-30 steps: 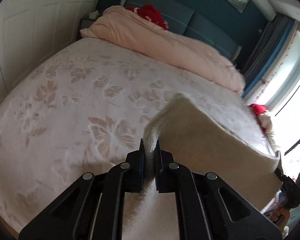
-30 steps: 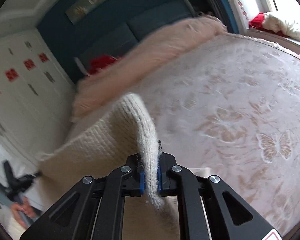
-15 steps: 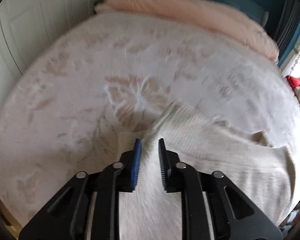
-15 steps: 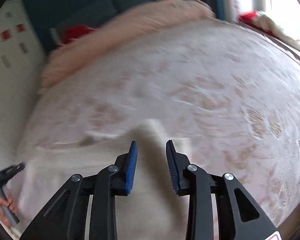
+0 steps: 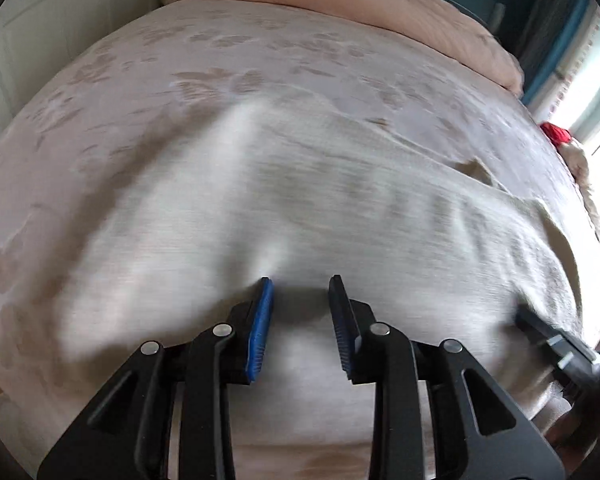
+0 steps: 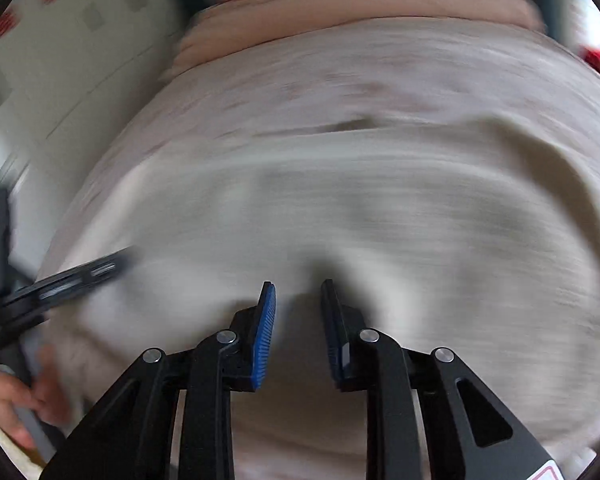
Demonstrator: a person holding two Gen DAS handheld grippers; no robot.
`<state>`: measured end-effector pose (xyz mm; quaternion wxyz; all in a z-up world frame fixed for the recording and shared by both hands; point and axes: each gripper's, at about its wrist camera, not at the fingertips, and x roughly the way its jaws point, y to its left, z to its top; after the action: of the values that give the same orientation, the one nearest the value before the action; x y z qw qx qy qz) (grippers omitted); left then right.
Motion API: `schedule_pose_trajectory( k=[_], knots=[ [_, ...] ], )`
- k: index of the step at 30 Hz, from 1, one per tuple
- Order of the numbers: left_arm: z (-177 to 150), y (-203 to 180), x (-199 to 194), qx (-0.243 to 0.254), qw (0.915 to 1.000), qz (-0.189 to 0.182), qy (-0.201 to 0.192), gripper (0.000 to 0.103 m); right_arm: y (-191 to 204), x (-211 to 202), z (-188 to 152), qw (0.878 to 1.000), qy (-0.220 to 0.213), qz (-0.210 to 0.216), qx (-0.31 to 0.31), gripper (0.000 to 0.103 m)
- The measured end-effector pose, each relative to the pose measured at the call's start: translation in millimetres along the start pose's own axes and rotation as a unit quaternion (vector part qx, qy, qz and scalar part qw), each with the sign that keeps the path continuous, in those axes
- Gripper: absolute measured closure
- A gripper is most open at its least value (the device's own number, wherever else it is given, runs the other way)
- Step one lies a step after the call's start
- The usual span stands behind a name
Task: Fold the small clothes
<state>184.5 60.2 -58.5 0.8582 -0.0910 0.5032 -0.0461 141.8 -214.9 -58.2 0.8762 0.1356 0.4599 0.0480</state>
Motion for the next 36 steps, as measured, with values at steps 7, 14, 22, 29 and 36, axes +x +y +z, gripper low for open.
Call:
schedule_pose_trajectory(
  k=[7,14,22,29,36],
  knots=[
    [-12.0,43.1,-7.9,-0.028,0.9995,-0.014,-0.006,0.081,-121.5,-43.4,-18.8,0.991,-0.009,-0.022,0.134,0.103],
    [48.5,23.5,-37.2,-0.056,0.9954,-0.044,-0.064,0.042,-122.4,-51.6,62.3,0.989,-0.065,-0.06,0.121,0.03],
    [113.9,19.7,67.7,-0.036,0.9977,-0.023,0.054,0.096,-123.1,39.5,117.4,0.993,0.026,-0.045,0.108,0.094],
    [138.3,50.7,55.4,-0.042,0.999,-0.004,0.017,0.097,-151.0,-4.2,128.2,0.987,-0.065,-0.059,0.132,0.095],
    [120.3,48.1,51.0,-0.056,0.9982,-0.002,0.023,0.086,-132.8,-2.9,114.4,0.989,-0.032,-0.101,0.103,0.081]
  ],
)
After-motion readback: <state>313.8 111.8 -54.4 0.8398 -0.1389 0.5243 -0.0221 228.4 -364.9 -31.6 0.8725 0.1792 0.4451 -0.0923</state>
